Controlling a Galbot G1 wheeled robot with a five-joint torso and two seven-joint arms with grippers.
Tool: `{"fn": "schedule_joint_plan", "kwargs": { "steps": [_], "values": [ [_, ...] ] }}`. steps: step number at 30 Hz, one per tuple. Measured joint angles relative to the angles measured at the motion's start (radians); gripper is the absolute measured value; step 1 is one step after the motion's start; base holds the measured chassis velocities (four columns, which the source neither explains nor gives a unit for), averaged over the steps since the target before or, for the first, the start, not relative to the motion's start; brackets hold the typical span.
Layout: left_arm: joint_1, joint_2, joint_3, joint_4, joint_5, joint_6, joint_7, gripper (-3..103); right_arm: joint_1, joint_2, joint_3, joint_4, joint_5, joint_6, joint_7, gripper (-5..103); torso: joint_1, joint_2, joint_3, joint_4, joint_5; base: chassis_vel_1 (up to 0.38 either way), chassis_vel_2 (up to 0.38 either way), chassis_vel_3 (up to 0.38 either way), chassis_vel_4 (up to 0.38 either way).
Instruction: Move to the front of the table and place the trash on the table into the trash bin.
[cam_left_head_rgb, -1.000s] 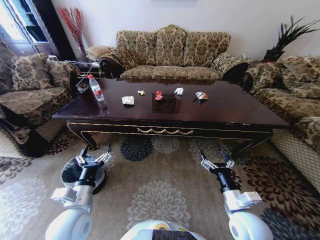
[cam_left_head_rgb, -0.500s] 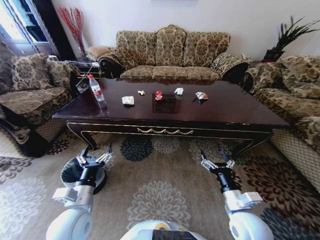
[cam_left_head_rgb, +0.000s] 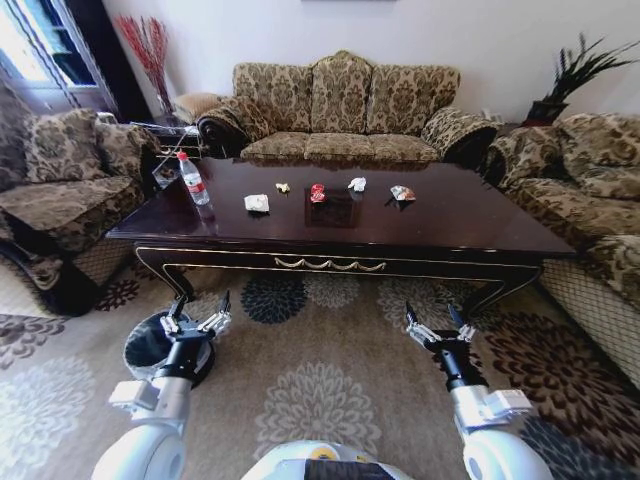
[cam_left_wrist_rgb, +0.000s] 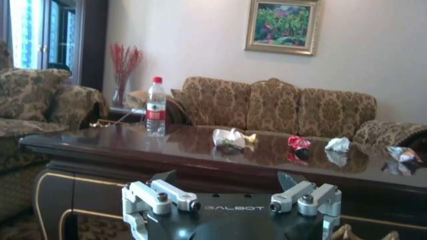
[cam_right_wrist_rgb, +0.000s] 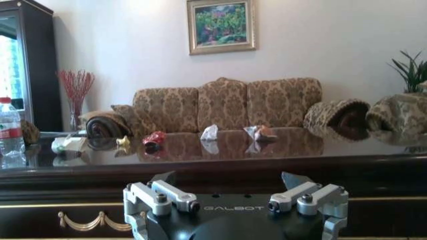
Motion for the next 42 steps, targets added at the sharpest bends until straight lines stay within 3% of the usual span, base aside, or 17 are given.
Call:
{"fn": "schedule_joint_plan", "kwargs": {
  "steps": [13, 24, 42],
  "values": [
    [0.022, -0.012, 0.113, 0.076, 0.069, -0.03, 0.012, 100, -0.02, 0.011, 0.006, -0.046, -0.01, 0.038, -0.011, 100, 0.016, 0.057, 0.041, -0.0002, -0.0001, 0.0, 0.0, 0.0, 0.0],
    [0.027, -0.01, 0.083, 0.04, 0.035, -0.012, 0.011, 100, -0.001, 0.005, 0.01, -0.061, -0.002, 0.063, -0.017, 100, 0.03, 0.098, 0.067, -0.0002, -0.0001, 0.0, 0.0, 0.0, 0.0],
    [0.006, -0.015, 0.077, 0.08, 0.012, -0.014, -0.003, 100, 0.06, -0.004, -0.019, -0.085, -0.009, 0.076, -0.022, 100, 0.055, 0.176, 0.12, -0.0002, -0.0001, 0.0, 0.0, 0.0, 0.0]
  ]
}}
